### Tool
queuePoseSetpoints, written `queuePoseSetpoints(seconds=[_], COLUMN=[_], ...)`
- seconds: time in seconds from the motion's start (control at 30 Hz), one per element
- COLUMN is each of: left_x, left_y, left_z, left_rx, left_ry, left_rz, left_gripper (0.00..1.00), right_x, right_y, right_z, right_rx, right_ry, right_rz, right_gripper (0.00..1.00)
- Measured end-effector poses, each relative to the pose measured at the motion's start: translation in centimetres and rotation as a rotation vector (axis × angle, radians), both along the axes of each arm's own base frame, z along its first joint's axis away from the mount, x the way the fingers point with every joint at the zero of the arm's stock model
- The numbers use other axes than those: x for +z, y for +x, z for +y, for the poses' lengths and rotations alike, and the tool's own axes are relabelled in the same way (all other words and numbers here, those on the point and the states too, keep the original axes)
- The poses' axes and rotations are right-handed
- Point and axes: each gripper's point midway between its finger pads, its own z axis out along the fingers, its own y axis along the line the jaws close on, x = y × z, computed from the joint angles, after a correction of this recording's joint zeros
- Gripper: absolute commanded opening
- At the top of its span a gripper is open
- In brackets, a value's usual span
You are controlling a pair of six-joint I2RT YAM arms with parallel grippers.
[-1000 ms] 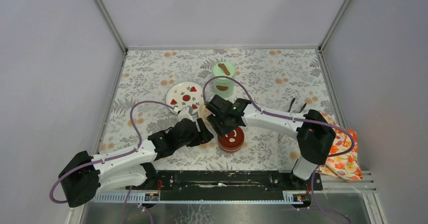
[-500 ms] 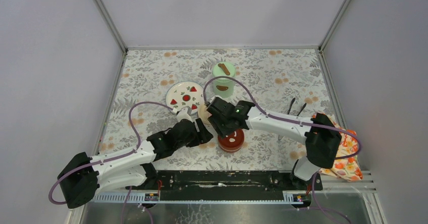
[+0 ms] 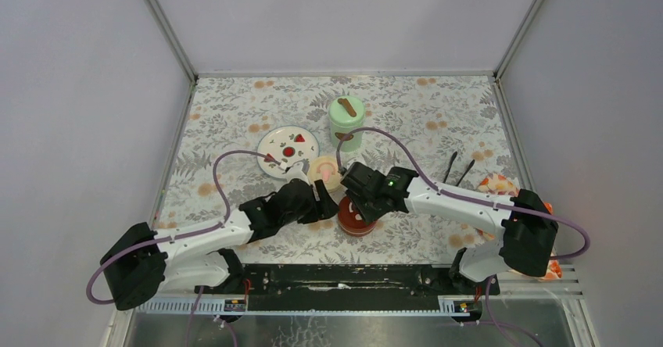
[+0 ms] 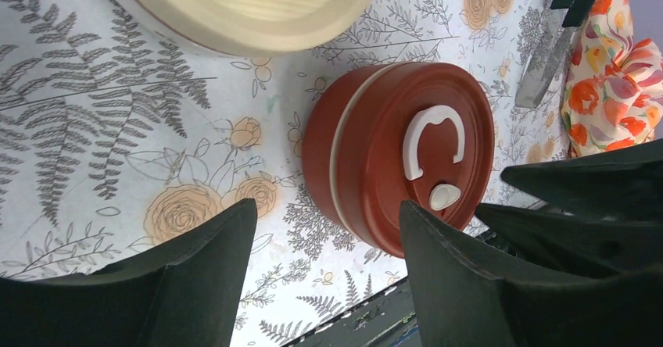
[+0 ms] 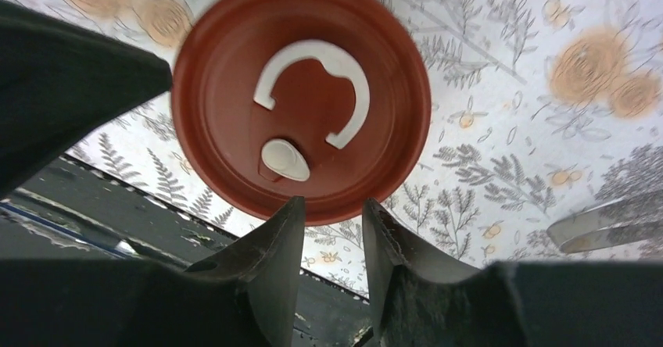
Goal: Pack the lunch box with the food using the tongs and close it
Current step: Screw the box lid onto the packing box.
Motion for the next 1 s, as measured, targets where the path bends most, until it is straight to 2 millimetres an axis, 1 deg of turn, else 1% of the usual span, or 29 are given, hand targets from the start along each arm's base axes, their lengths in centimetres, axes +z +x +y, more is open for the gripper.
queuePoseSetpoints(seconds=[0.13,0.2,0.27,0.43,0.63,0.87,0.93,1.0], left_x=[-0.3,-0.4,-0.6,-0.6,-0.1,0.2,0.2,0.1], left_y=[0.4,0.6,0.8,0.9,0.9,0.9,0.8,0.7], left_z=[-0.9,-1.2,-1.5,-1.6,-1.7,-1.7,-1.8,-1.8], left_rx=[-0.016,-0.019,-0.021,-0.023,-0.022,-0.028,-0.033,-0.038], left_ry=[0.012,0.019,0.023,0.021,0.008,0.000,0.000,0.000], left_rz=[0.005,0.005,0.006,0.005,-0.005,-0.009,-0.008,-0.006], left_gripper=[0.74,0.74,0.73,0.72,0.72,0.72,0.72,0.72], right_x=[-2.3,-3.0,-3.1,-3.0,-2.7,-0.3,0.0,-0.2], right_y=[-1.0,-1.0,-0.5,-0.5,-0.5,0.2,0.2,0.3], right_z=[-1.1,-0.8,0.1,0.2,0.2,0.8,0.8,0.7], right_rx=[-0.008,-0.013,-0.016,-0.016,-0.016,-0.020,-0.021,-0.025], right_ry=[-0.039,-0.032,-0.007,-0.005,-0.008,0.041,0.050,0.050], right_rz=[0.043,0.055,0.043,0.043,0.044,0.002,-0.004,-0.004], right_gripper=[0.33,0.32,0.31,0.31,0.31,0.30,0.29,0.27])
